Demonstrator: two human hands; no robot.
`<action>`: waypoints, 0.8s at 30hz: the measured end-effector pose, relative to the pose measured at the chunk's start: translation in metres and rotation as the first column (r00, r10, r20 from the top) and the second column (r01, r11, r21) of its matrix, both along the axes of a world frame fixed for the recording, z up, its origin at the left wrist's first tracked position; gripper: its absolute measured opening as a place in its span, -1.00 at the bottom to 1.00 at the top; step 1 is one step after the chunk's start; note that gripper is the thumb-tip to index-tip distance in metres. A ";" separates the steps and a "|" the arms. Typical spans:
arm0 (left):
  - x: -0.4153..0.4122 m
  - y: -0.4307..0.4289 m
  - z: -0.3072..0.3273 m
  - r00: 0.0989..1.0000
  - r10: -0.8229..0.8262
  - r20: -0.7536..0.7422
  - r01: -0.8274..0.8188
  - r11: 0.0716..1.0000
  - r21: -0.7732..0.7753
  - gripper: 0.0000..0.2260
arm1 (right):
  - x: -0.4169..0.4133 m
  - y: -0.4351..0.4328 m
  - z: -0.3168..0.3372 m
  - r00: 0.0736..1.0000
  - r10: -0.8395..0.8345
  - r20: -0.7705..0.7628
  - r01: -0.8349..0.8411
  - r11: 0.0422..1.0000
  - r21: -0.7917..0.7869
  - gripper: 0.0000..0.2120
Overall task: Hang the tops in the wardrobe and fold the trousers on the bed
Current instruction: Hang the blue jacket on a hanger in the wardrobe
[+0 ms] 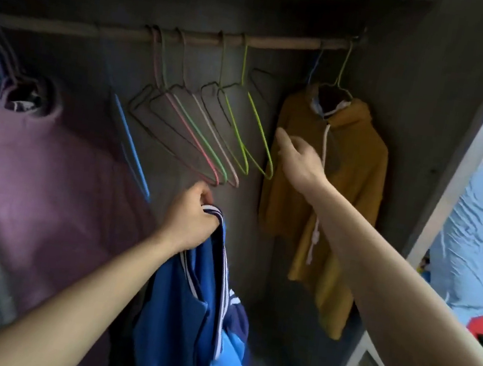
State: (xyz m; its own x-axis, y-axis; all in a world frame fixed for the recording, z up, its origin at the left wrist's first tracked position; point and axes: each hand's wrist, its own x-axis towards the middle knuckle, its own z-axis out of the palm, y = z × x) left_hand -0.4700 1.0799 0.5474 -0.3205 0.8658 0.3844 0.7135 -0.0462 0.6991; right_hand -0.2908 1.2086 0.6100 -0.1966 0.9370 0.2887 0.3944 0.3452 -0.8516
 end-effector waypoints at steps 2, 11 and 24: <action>-0.004 0.002 -0.006 1.000 -0.003 -0.013 0.004 1.000 0.008 -0.80 | -0.020 0.016 0.010 0.998 0.067 -0.002 -0.067 0.997 -0.025 -0.47; -0.050 0.009 -0.021 0.996 0.077 0.050 -0.079 0.996 0.037 -0.81 | -0.055 0.013 0.017 0.985 -0.035 -0.170 0.068 0.980 0.187 -0.72; -0.045 -0.008 -0.049 0.974 -0.157 0.161 0.167 0.984 -0.056 -0.80 | 0.019 -0.151 -0.138 0.912 -0.328 -0.246 0.355 0.932 0.072 -0.79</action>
